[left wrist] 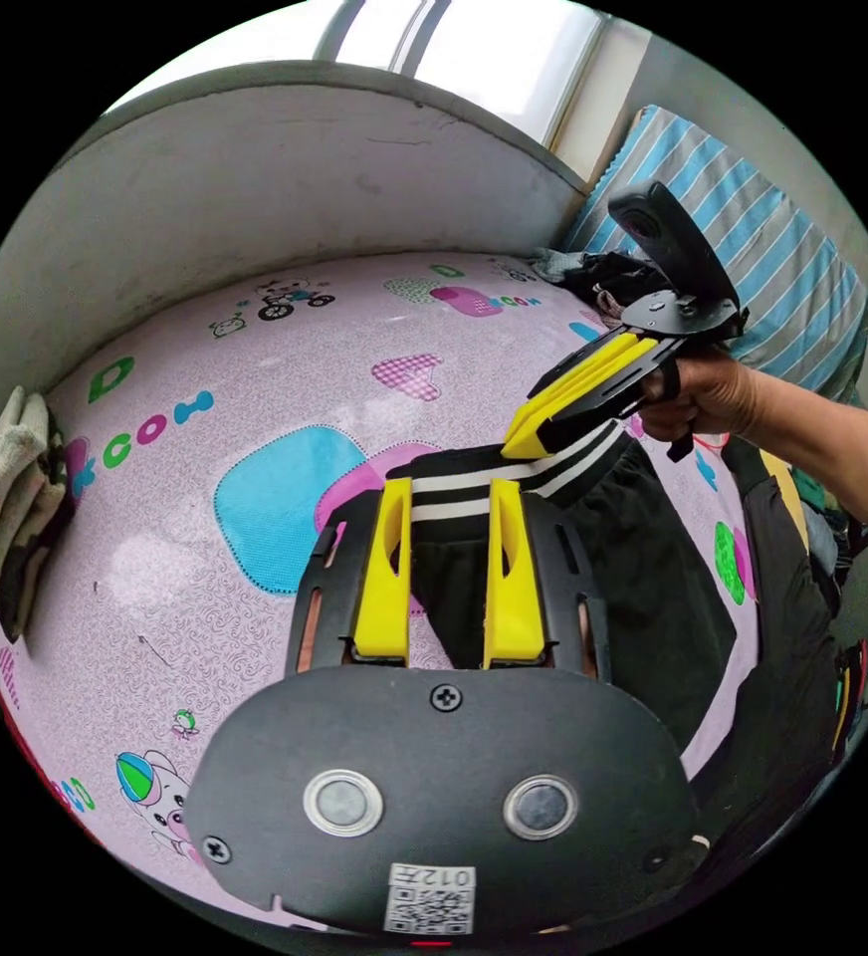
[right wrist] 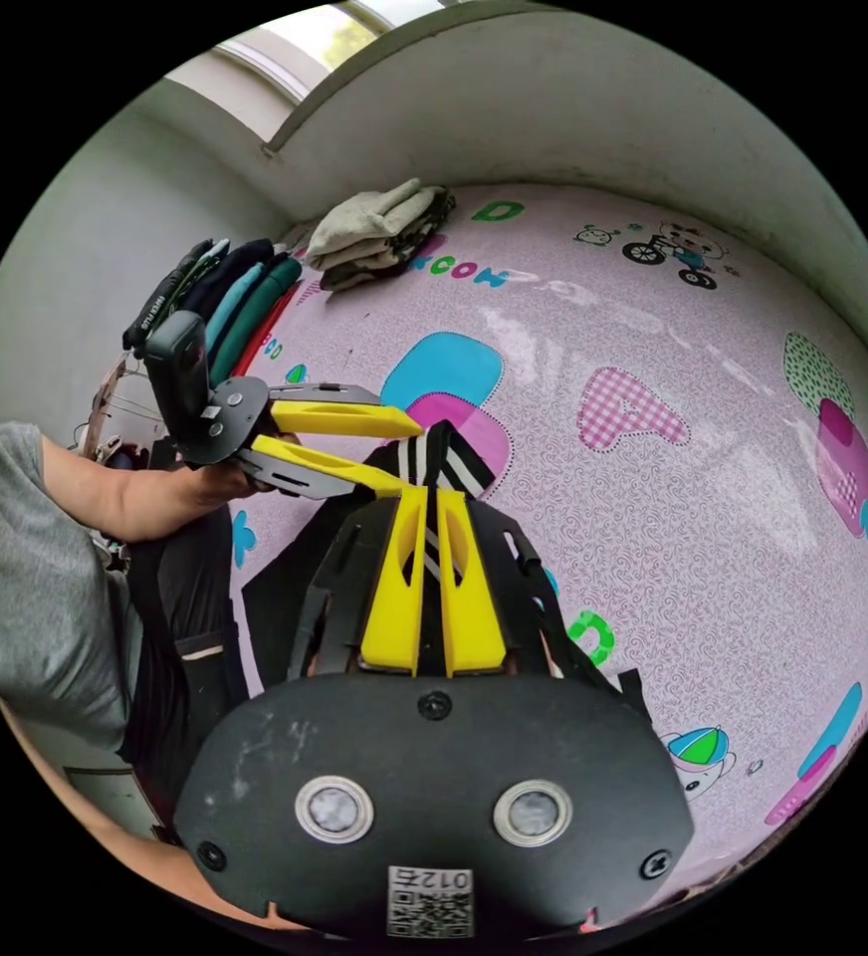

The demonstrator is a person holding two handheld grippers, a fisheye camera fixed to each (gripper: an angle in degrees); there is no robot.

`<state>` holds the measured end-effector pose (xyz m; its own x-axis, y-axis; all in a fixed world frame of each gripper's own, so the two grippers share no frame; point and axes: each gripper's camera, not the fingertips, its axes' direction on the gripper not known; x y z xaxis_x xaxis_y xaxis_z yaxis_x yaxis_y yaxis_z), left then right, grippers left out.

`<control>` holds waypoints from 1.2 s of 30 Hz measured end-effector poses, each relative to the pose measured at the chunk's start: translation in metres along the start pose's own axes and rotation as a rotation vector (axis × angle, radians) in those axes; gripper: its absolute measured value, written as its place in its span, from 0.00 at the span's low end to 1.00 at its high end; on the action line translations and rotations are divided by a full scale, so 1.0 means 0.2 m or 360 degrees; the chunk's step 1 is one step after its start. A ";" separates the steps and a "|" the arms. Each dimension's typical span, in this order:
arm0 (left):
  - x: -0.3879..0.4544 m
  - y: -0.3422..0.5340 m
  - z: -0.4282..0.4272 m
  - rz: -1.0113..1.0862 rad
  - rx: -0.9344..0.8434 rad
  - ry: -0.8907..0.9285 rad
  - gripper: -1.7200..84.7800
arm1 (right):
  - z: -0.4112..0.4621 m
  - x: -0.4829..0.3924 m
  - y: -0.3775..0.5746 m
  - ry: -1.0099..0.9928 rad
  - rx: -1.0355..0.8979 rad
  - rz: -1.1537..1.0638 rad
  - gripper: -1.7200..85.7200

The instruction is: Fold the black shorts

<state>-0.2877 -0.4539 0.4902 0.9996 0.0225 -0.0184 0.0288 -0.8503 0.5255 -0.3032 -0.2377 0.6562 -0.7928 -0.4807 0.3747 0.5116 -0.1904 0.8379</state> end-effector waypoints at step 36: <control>0.52 0.21 0.09 0.0295 0.0086 -0.0134 0.04 | 0.09 0.85 -0.17 -0.0279 -0.0081 0.0471 0.08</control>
<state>-0.1825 -0.4961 0.4958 0.9838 -0.1790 0.0022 -0.1581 -0.8629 0.4800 -0.4612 -0.2973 0.6981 -0.6501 -0.3682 0.6647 0.7402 -0.1094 0.6634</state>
